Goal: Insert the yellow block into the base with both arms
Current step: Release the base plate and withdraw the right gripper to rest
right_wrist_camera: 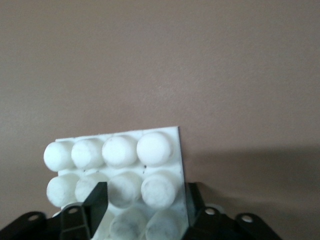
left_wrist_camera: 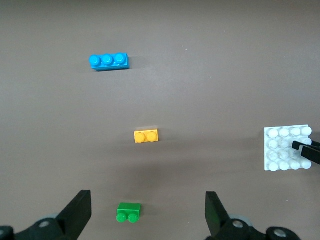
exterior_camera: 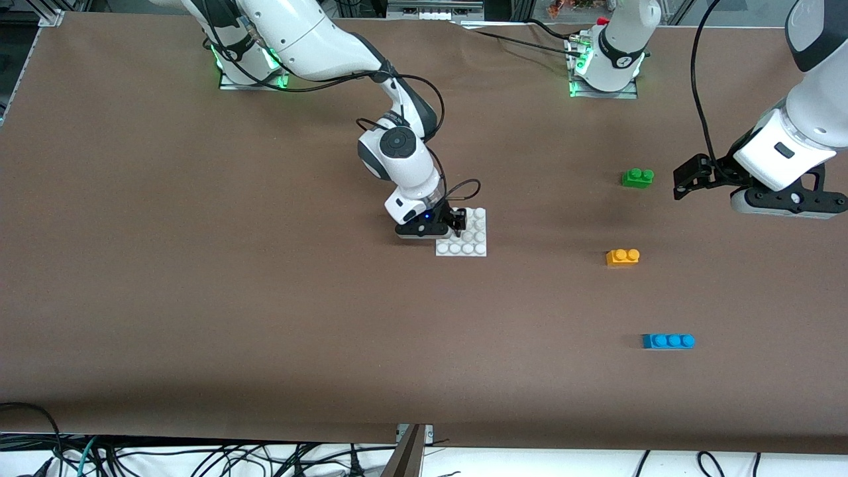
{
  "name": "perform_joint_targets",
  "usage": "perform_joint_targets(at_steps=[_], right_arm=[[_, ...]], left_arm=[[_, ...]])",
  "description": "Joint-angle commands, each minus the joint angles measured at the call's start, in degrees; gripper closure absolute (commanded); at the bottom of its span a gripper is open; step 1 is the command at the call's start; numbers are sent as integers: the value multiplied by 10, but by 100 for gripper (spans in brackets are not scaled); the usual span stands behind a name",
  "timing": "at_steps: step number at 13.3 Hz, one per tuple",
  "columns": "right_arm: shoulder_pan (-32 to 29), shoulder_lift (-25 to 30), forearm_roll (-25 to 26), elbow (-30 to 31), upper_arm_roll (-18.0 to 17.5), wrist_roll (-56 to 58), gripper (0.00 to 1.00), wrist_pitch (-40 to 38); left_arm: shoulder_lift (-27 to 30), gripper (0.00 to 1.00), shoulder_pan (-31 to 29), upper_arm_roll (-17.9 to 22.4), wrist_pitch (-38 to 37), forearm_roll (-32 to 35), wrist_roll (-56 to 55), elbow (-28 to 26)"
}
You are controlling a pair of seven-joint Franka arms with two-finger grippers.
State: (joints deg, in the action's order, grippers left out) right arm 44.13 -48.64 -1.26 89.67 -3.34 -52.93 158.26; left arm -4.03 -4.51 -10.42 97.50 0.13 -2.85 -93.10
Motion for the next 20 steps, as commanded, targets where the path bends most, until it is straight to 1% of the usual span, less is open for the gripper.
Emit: perform_joint_targets(at_steps=[1,2,4,7,8,11,13,15,17,18,19,20], right_arm=[[-20,5,-6,-34,2,-2,0,-40],[-32,23,-7,-42,2,-1,0,-83],[-76,68,-6,-49,-3,3,0,-168],[-144,160,-5,-40,-4,12,0,-289],[-169,195,-5,-31,-4,39,0,-335],[-277,319,-11,12,-12,256,0,-482],[-332,392,-12,37,-12,350,0,-555],[-366,456,-12,67,-6,409,0,-599],[-381,478,-12,67,4,425,0,-641],[-381,482,-11,67,11,433,0,-645],[-381,483,-11,65,24,442,0,-646],[-381,480,-10,60,29,447,0,-655]], left_arm=[[-4,0,-2,-1,-4,-9,8,12],[-4,0,-2,0,-4,-9,8,12],[-6,0,-4,0,-4,-9,13,12],[-16,0,-4,1,-4,-9,14,13],[-17,0,-4,1,-4,-9,15,13],[-28,0,-6,3,-4,-9,16,13],[-28,0,-7,3,-5,-9,14,13],[-27,0,-7,3,-6,-9,11,13],[-28,0,-6,1,-6,-9,7,12],[-31,0,-6,0,-6,-10,7,8],[-39,0,-3,0,-6,-8,2,1],[-57,0,-5,0,-2,-8,2,0]])
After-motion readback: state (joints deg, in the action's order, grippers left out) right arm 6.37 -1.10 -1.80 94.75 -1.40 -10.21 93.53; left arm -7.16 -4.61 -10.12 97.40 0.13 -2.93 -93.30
